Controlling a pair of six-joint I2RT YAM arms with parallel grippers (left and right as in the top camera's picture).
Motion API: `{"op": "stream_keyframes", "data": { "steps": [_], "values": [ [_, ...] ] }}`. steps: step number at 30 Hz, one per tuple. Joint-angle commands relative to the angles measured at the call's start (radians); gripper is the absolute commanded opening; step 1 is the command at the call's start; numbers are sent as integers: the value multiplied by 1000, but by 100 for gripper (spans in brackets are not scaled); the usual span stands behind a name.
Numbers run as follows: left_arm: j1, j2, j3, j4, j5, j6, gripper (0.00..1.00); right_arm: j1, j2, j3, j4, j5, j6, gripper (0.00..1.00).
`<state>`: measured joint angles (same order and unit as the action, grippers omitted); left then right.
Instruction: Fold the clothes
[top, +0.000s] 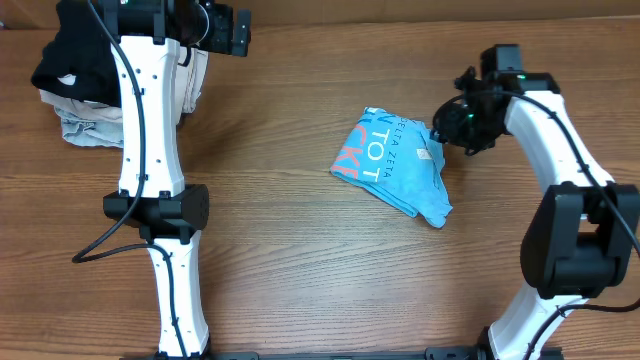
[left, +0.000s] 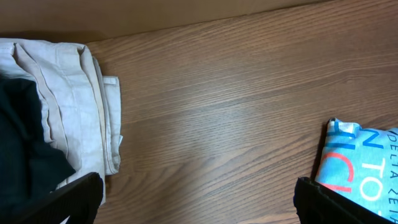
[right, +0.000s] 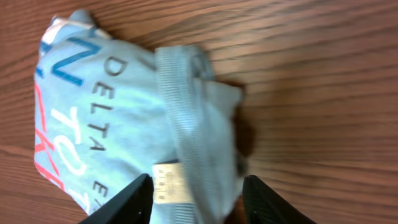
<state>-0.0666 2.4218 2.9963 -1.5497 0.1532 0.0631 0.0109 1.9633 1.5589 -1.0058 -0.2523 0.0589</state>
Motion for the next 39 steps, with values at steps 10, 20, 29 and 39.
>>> {"op": "stream_keyframes", "data": {
  "steps": [10,20,29,39],
  "values": [
    [-6,-2,-5,-15,23,19,100,128,77,-9,58,306,-13,43],
    [-6,-2,-5,-16,23,19,100,125,93,-9,94,417,5,27],
    [-6,-2,-5,-16,23,20,100,80,92,-8,97,400,132,4],
    [-7,-2,-5,-16,24,19,100,-152,92,-8,9,61,113,31]
  ]
}}
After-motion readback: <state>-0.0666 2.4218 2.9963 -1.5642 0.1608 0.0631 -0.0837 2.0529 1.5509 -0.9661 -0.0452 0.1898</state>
